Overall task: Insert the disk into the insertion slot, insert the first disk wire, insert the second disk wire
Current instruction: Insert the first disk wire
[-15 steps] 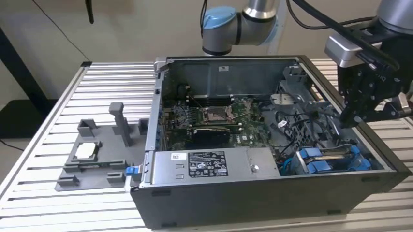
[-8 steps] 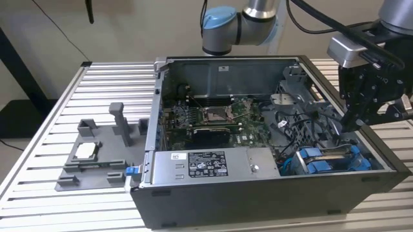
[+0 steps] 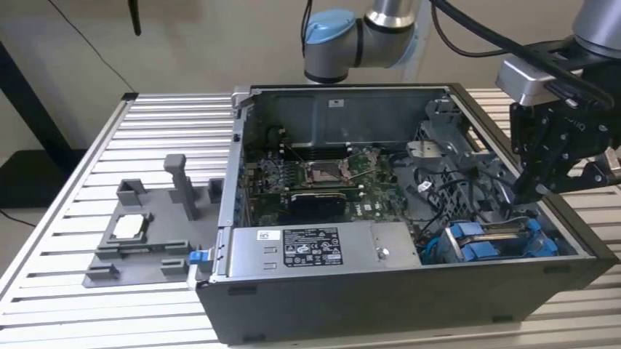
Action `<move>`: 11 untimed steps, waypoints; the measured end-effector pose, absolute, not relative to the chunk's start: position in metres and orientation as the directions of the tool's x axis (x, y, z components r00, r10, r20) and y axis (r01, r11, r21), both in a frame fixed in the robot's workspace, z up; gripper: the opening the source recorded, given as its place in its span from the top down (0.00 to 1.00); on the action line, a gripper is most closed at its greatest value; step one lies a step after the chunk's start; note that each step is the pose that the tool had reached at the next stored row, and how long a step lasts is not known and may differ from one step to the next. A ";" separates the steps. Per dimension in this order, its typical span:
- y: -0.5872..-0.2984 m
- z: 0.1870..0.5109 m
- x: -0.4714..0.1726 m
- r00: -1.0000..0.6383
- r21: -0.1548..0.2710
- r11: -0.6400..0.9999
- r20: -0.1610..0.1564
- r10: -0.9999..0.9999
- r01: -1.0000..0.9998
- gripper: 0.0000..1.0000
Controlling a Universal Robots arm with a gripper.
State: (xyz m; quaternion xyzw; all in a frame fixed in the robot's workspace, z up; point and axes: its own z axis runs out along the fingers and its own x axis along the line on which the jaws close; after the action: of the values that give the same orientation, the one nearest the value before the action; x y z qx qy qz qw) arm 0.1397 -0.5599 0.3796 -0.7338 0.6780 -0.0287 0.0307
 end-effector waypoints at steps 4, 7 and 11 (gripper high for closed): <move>-0.560 0.377 0.144 0.079 -0.061 -0.078 -0.002 -0.997 -0.995 0.81; -0.560 0.375 0.147 0.078 -0.044 -0.078 -0.003 -0.997 -0.996 0.81; -0.560 0.372 0.148 0.073 -0.039 -0.072 -0.016 -0.997 -0.997 0.81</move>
State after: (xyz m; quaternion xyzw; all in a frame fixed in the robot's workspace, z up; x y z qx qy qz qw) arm 0.1478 -0.5599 0.3723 -0.7321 0.6809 -0.0076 0.0196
